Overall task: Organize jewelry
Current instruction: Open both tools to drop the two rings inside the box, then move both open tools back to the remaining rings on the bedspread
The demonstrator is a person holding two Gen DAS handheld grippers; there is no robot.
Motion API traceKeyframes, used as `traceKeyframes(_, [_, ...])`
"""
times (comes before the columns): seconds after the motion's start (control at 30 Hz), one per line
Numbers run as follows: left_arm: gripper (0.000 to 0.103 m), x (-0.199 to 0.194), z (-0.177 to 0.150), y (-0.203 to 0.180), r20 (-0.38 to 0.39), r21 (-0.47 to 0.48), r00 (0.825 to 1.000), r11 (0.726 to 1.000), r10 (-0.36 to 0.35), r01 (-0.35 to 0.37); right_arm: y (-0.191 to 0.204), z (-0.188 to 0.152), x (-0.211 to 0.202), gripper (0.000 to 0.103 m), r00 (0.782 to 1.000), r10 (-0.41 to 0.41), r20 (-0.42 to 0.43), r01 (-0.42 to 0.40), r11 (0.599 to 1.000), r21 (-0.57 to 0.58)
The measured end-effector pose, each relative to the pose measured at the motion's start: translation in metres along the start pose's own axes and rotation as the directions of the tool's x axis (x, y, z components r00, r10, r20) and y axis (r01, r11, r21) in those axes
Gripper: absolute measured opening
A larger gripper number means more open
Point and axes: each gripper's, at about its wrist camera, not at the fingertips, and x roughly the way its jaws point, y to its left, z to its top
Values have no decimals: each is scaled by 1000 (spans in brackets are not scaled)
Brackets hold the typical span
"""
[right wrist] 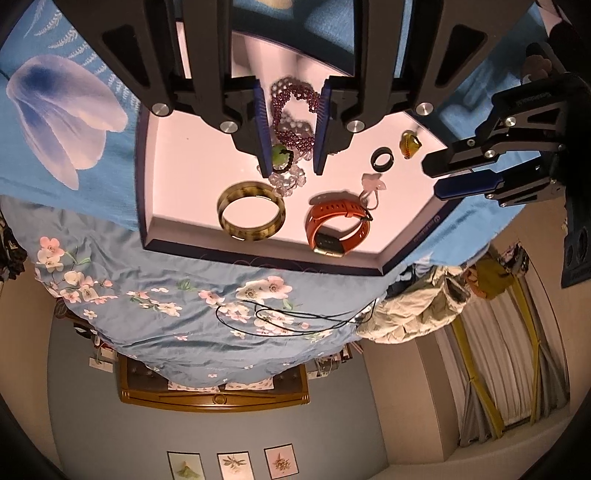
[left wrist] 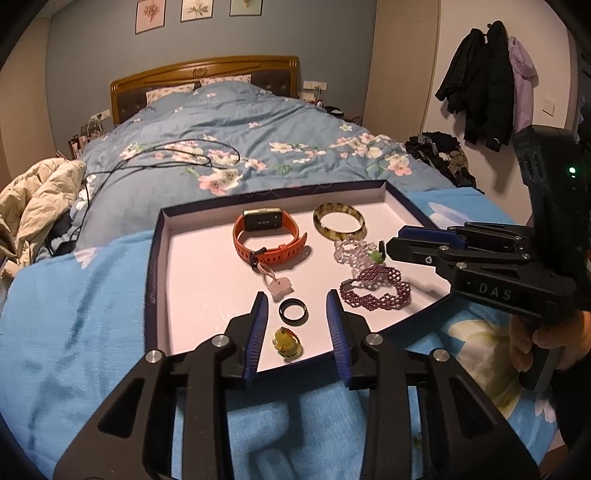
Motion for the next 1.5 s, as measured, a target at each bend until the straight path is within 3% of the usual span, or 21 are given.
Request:
traceKeyframes(0.53, [42,-56,-27,-18,49,73,997,996,-53,50,23,-20,-47,33,998,60,28,-59,998,-33])
traceKeyframes(0.8, [46,-62,-64,-45,-42,134,991,983,-124,128,47,-69,-59,39,997,33,-72,-40,994,-102])
traceKeyframes(1.0, [46,-51,-79,-61,-110,125,980,976,-165,178,45,-94,-62,39,993,32,-114,-40,997,-68])
traceKeyframes(1.2, [38,-35,-82,-73,-163,149,977,976,-135,160,44,-97,-69,44,994,37,-98,-43,997,-58])
traceKeyframes(1.37, [17,-25,-82,-66,-192,125,972,979,-134,160,44,-97,-69,44,994,48,-100,-54,997,-56])
traceKeyframes(1.5, [13,-26,-81,-56,-192,119,973,982,-125,149,46,-99,-66,44,991,54,-124,-61,997,-56])
